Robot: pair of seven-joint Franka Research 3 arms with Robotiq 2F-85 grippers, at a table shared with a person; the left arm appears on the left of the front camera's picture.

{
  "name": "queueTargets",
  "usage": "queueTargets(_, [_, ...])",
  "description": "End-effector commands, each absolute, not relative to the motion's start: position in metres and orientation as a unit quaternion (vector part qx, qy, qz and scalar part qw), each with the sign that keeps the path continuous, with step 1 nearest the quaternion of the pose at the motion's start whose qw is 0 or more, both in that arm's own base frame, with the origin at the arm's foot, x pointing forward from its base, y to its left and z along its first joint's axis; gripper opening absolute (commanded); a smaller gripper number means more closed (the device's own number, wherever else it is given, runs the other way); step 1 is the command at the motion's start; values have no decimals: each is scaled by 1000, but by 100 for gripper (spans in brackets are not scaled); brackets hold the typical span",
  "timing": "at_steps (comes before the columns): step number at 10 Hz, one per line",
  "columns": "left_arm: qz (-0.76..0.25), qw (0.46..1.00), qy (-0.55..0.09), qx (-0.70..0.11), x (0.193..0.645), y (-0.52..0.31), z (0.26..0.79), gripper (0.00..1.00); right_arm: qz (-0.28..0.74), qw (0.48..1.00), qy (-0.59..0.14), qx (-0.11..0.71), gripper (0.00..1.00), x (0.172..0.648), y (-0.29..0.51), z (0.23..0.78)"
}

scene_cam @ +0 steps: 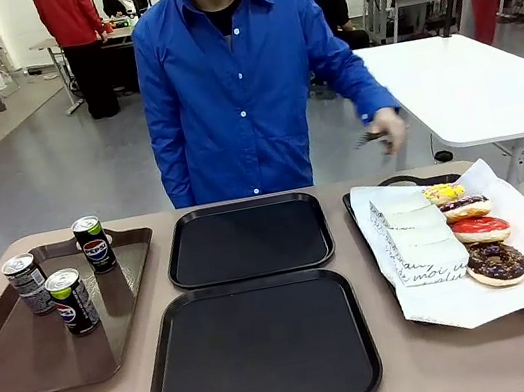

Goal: Set up donuts and drinks on trays.
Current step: Pick up one Pepsi coke and place it on the Flat Tray.

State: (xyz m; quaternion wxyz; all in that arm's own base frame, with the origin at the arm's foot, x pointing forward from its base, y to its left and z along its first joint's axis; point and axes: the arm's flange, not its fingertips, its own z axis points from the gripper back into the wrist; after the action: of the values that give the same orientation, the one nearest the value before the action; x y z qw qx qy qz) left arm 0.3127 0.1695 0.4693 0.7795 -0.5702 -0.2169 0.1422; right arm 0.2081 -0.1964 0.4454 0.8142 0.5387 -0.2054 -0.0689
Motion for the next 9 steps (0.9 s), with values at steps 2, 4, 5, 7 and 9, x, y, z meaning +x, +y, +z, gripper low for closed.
queueTargets(2, [144,778,-222,-569,313,168,468,100,-65,809,-210,545,100,206,-198,445])
queueTargets(4, [144,778,-222,-569,313,168,468,100,-65,809,-210,545,100,206,-198,445])
queueTargets(5, [144,778,-222,-569,313,168,468,100,-65,809,-210,545,100,206,-198,445])
queueTargets(7, [144,778,-222,-569,313,168,468,100,-65,809,-210,545,100,206,-198,445])
queueTargets(9, [144,778,-222,-569,313,168,468,100,-65,809,-210,545,100,206,-198,445])
